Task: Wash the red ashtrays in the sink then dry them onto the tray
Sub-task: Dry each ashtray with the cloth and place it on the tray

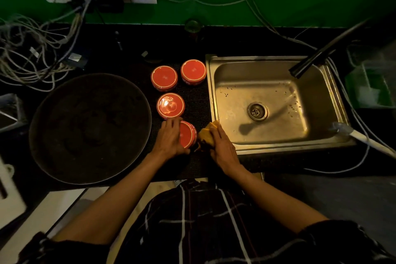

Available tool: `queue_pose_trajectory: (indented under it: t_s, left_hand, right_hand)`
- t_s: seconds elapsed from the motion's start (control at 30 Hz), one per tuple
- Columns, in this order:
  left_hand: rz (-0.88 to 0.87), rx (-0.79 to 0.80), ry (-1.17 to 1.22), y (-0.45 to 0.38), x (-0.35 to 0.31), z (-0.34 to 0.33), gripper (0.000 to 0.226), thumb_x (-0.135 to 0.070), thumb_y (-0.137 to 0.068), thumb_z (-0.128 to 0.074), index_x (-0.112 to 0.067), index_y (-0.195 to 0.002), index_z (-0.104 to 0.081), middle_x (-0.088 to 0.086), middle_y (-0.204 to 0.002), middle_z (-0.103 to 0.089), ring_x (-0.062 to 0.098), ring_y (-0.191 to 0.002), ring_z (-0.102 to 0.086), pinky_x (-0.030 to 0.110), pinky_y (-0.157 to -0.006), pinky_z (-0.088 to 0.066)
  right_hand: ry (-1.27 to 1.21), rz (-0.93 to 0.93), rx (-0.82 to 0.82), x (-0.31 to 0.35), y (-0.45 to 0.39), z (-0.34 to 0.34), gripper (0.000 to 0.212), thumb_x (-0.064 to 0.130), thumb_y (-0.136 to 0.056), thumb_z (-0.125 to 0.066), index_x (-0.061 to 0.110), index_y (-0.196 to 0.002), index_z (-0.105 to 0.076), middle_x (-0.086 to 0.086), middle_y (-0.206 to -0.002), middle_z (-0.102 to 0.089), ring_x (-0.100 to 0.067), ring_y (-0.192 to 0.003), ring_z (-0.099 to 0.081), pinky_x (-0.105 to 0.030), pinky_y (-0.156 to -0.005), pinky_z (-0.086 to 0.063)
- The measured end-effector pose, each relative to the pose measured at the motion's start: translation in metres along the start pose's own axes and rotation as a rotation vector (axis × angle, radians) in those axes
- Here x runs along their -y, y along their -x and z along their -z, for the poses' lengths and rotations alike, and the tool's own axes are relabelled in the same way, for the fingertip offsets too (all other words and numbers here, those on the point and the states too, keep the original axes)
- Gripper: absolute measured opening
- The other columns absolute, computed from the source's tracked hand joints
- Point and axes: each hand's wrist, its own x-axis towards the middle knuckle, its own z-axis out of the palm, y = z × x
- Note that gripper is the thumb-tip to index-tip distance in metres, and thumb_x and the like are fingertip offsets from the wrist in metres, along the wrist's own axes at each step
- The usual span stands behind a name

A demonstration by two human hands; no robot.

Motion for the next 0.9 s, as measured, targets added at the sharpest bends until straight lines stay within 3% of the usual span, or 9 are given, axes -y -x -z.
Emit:
queue_pose_trajectory:
  t_s: [0.1, 0.23, 0.33, 0.53, 0.73, 0.83, 0.9]
  left_hand:
    - [-0.041, -0.042, 0.237, 0.004, -0.003, 0.003, 0.116, -0.051, -0.048, -0.091, -0.017, -0.142, -0.031, 0.006, -0.14, -0.041, 0.023, -0.126, -0.044, 0.037, -0.102, -0.044]
    - [-0.05, -0.071, 0.428, 0.007, -0.012, 0.002, 0.105, -0.045, -0.051, -0.093, -0.022, -0.132, -0.032, -0.002, -0.127, -0.046, 0.009, -0.111, -0.052, 0.023, -0.091, -0.047]
    - [-0.04, -0.076, 0.402, 0.012, -0.003, -0.002, 0.107, -0.044, -0.047, -0.094, -0.021, -0.131, -0.031, -0.002, -0.126, -0.046, 0.013, -0.113, -0.051, 0.032, -0.095, -0.049]
    - [-0.048, -0.055, 0.181, 0.026, 0.03, -0.004, 0.128, -0.051, -0.048, -0.093, -0.009, -0.149, -0.025, 0.013, -0.143, -0.042, 0.028, -0.13, -0.042, 0.042, -0.108, -0.04]
    - [-0.022, -0.074, 0.287, 0.03, 0.029, -0.018, 0.12, -0.044, -0.052, -0.094, -0.013, -0.149, -0.032, 0.007, -0.146, -0.04, 0.024, -0.132, -0.038, 0.044, -0.107, -0.042]
    - [-0.026, -0.109, 0.363, 0.022, 0.013, -0.026, 0.116, -0.041, -0.053, -0.094, -0.012, -0.147, -0.035, 0.007, -0.146, -0.041, 0.024, -0.132, -0.039, 0.043, -0.107, -0.042]
    - [-0.002, -0.107, 0.422, 0.018, 0.004, -0.029, 0.114, -0.037, -0.052, -0.095, -0.011, -0.147, -0.036, 0.008, -0.146, -0.04, 0.025, -0.133, -0.039, 0.04, -0.108, -0.04]
  right_hand:
    - [-0.033, 0.008, -0.011, -0.001, 0.0, 0.003, 0.099, 0.003, -0.075, -0.068, 0.03, -0.155, -0.015, -0.003, -0.165, -0.009, -0.035, -0.135, -0.044, -0.047, -0.097, -0.053]
    - [-0.033, -0.001, -0.004, 0.0, -0.002, 0.003, 0.099, 0.002, -0.074, -0.067, 0.03, -0.155, -0.017, -0.003, -0.164, -0.012, -0.035, -0.132, -0.047, -0.044, -0.095, -0.054]
    - [-0.042, -0.002, -0.006, 0.001, -0.003, 0.006, 0.095, 0.002, -0.074, -0.065, 0.029, -0.154, -0.022, -0.004, -0.164, -0.016, -0.036, -0.123, -0.054, -0.044, -0.089, -0.056]
    - [-0.071, -0.031, -0.028, 0.01, -0.004, 0.012, 0.081, 0.005, -0.078, -0.067, 0.027, -0.15, -0.034, -0.004, -0.161, -0.025, -0.036, -0.121, -0.057, -0.041, -0.095, -0.051]
    - [-0.211, -0.046, -0.11, 0.03, -0.006, 0.024, 0.067, 0.016, -0.082, -0.072, 0.015, -0.138, -0.036, -0.011, -0.133, -0.053, -0.03, -0.111, -0.06, -0.034, -0.085, -0.049]
    - [-0.25, -0.024, -0.143, 0.045, -0.009, 0.031, 0.056, 0.022, -0.082, -0.075, 0.016, -0.125, -0.04, -0.007, -0.119, -0.061, -0.026, -0.101, -0.064, -0.038, -0.081, -0.053]
    - [-0.232, 0.072, -0.154, 0.051, -0.01, 0.032, 0.051, 0.019, -0.082, -0.073, 0.017, -0.124, -0.044, -0.002, -0.116, -0.062, -0.022, -0.098, -0.064, -0.026, -0.077, -0.049]
